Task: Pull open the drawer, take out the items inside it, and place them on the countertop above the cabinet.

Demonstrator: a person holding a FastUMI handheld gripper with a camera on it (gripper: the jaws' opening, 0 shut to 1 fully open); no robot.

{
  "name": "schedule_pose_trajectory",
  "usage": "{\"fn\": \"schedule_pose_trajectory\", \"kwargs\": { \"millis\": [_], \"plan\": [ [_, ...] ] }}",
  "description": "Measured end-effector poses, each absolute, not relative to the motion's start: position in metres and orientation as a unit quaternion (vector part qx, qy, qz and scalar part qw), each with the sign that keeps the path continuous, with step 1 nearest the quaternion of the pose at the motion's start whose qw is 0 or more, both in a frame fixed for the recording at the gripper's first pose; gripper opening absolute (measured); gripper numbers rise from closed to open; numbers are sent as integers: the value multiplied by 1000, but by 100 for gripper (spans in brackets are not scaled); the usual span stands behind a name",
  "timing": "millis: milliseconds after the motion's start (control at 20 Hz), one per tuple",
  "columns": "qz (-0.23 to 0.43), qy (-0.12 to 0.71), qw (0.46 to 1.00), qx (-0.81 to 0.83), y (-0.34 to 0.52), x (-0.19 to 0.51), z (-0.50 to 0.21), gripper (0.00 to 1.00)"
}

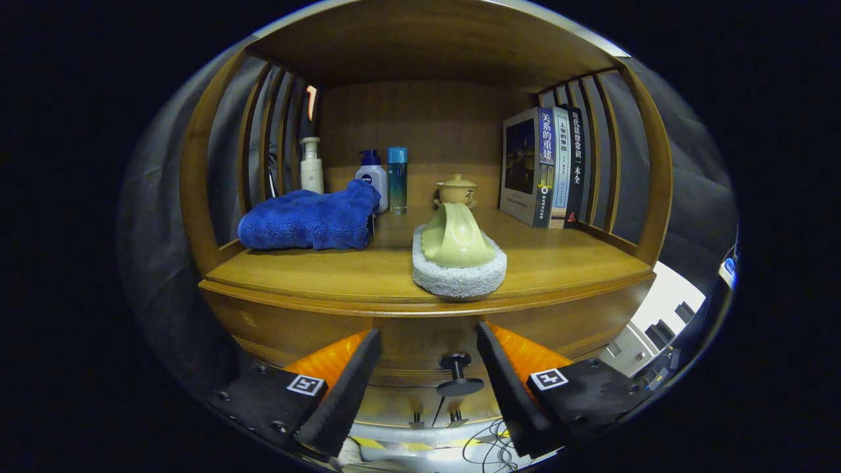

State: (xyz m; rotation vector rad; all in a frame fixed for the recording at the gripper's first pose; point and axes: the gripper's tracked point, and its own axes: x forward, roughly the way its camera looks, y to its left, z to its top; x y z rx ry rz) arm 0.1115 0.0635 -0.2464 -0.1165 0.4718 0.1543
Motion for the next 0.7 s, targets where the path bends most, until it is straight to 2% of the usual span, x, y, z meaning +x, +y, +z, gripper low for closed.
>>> {"fn": "schedule_pose_trajectory", "kwargs": {
  "millis": [300, 700],
  "plan": [
    [67, 236, 968, -53, 65, 109, -237, 99],
    [54, 154, 986, -41, 56, 112, -129, 98]
  ]
}}
